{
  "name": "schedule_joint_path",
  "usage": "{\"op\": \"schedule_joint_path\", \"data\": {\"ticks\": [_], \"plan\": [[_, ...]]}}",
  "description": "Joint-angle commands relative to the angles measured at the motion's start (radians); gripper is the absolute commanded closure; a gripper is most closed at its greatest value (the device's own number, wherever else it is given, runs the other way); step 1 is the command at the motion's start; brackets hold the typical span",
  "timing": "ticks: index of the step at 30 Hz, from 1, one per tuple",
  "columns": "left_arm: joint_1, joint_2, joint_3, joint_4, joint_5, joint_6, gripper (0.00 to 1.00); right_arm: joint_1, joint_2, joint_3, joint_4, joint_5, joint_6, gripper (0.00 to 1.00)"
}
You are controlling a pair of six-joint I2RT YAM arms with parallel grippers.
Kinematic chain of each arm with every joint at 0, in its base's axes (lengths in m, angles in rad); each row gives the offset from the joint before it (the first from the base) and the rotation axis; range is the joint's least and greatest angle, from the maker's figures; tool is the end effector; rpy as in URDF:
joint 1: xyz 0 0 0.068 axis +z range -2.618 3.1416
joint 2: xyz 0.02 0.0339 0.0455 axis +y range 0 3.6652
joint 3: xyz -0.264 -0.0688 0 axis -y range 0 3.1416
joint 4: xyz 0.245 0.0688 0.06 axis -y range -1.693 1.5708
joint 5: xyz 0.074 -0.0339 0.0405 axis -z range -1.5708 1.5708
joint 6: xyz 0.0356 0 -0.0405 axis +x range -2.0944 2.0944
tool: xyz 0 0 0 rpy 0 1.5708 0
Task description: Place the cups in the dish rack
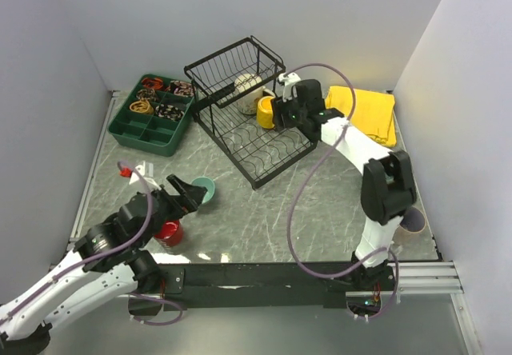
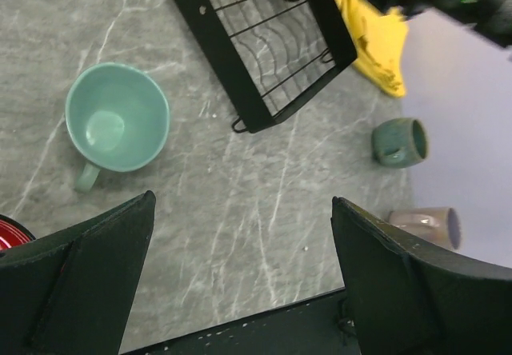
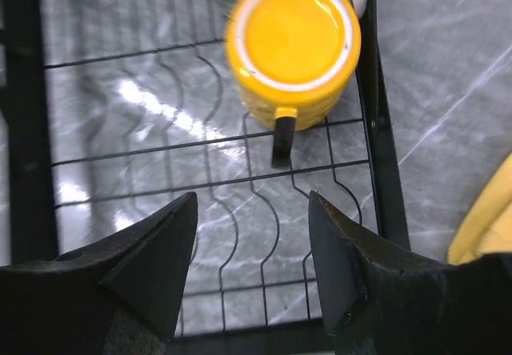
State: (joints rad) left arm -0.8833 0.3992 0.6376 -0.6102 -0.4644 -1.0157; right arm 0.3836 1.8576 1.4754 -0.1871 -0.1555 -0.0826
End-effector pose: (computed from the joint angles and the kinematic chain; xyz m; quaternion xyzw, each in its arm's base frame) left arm 0.0753 -0.0666 0.2938 -0.1827 0.7931 -0.3359 0.4741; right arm 0.4026 0.1684 0.2722 -0.2383 0.8423 0.1391 0.4630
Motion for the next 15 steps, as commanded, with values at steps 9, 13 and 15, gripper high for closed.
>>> {"op": "schedule_joint_path", "data": {"ticks": [9, 13, 15], "plan": [[0.133, 0.271, 0.122, -0.034, 0.084, 0.121, 0.04, -0.038, -0.496, -0.191, -0.314, -0.498, -0.325, 0.35], [0.357, 0.322, 0.085, 0.03, 0.28, 0.218, 0.03, -0.081, -0.633, -0.262, -0.394, -0.587, -0.356, 0.32], [0.474, 0.366, 0.062, 0.056, 0.4, 0.262, 0.01, -0.115, -0.705, -0.292, -0.414, -0.621, -0.364, 0.3]]}}
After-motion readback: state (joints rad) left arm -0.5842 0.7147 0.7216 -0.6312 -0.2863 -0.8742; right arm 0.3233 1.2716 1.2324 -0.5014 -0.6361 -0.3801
